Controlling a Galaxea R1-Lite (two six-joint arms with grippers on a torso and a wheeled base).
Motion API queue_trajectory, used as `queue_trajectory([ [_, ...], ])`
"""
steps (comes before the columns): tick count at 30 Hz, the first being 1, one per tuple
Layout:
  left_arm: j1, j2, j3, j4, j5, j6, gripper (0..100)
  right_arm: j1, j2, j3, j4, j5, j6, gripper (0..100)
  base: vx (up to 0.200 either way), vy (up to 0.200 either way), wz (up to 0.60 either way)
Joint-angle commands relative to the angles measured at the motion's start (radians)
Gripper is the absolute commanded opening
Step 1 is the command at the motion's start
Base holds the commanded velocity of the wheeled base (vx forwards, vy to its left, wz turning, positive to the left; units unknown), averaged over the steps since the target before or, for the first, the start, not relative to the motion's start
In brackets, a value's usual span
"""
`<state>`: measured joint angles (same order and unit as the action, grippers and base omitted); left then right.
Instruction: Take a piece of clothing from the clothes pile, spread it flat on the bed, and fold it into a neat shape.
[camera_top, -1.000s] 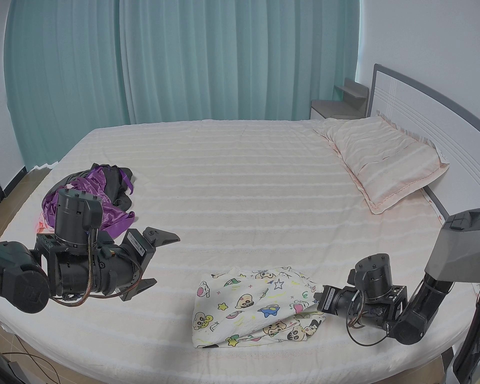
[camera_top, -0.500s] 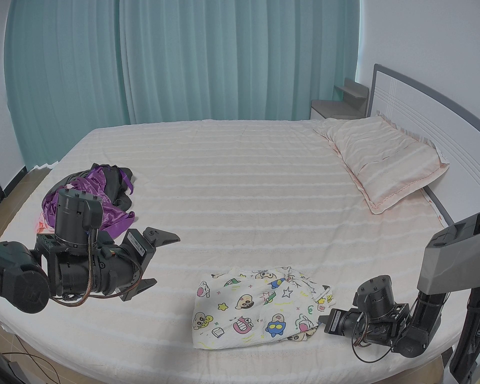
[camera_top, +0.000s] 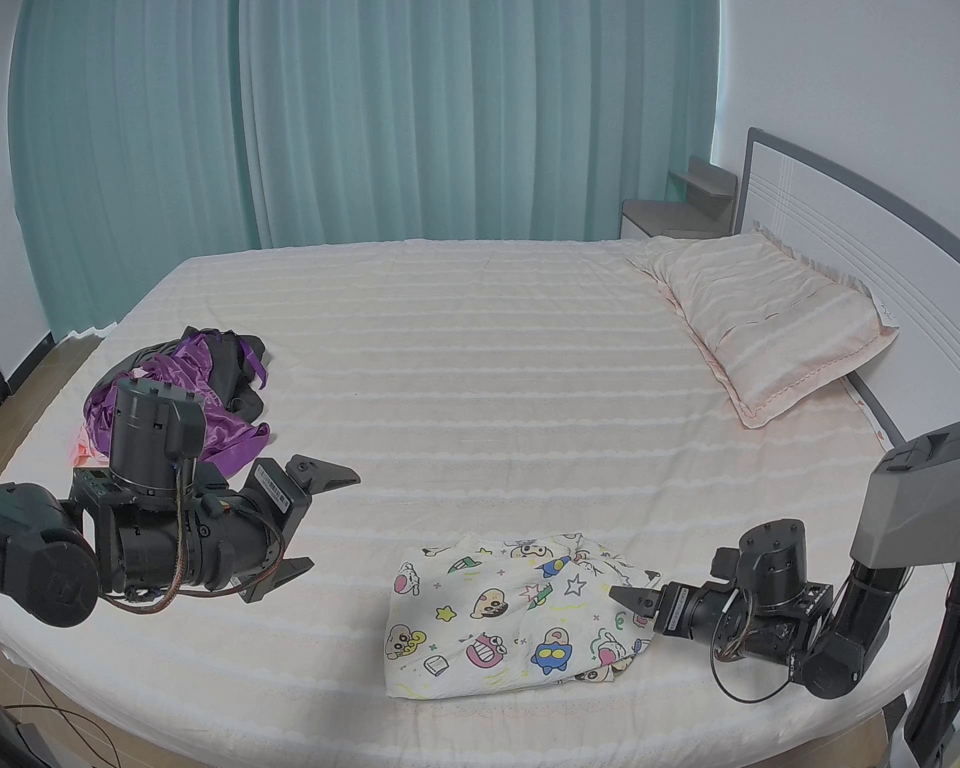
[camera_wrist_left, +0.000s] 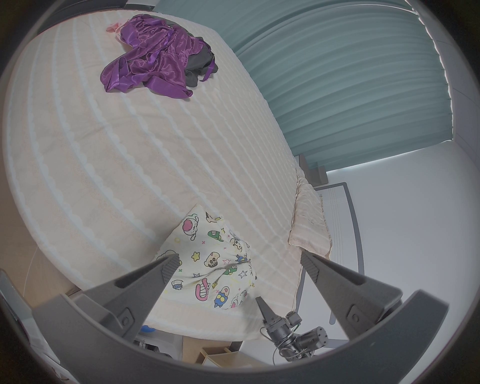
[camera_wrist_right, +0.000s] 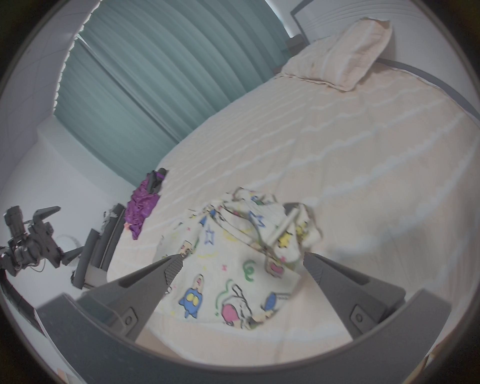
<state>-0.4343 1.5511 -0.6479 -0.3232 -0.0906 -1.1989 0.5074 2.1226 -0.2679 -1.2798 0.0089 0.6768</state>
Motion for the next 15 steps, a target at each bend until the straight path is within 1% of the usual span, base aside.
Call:
queue_trajectory([
  [1,0.0,0.0,0.001,0.0,0.0,-0.001,100,-0.066,0.034,-0.094,0.007,0.144,-0.072,100,0.0,0.0,0.0],
  [3,0.0,0.003,-0.001,0.0,0.0,-0.001,100,-0.093,0.066,-0.142,0.016,0.198,-0.118,100,0.0,0.0,0.0],
  [4,0.0,0.004,0.001,0.0,0.0,-0.001,100,-0.096,0.068,-0.145,0.017,0.201,-0.12,100,0.0,0.0,0.0],
  [5,0.0,0.004,0.001,0.001,-0.001,-0.001,100,-0.112,0.089,-0.185,0.042,0.223,-0.155,100,0.0,0.0,0.0],
  [6,0.0,0.004,0.001,0.0,-0.001,-0.001,100,-0.118,0.096,-0.202,0.062,0.233,-0.168,100,0.0,0.0,0.0],
  [7,0.0,0.004,0.001,0.001,-0.001,-0.001,100,-0.125,0.103,-0.229,0.109,0.258,-0.183,100,0.0,0.0,0.0],
  [8,0.0,0.004,0.001,0.0,-0.001,-0.001,100,-0.127,0.106,-0.234,0.117,0.263,-0.186,100,0.0,0.0,0.0],
  [11,0.0,0.004,0.001,0.0,-0.001,-0.001,100,-0.142,0.106,-0.272,0.168,0.321,-0.198,100,0.0,0.0,0.0],
  [15,0.0,0.009,0.001,0.001,-0.008,-0.001,100,-0.142,0.122,-0.297,0.183,0.333,-0.229,100,0.0,0.0,0.0],
])
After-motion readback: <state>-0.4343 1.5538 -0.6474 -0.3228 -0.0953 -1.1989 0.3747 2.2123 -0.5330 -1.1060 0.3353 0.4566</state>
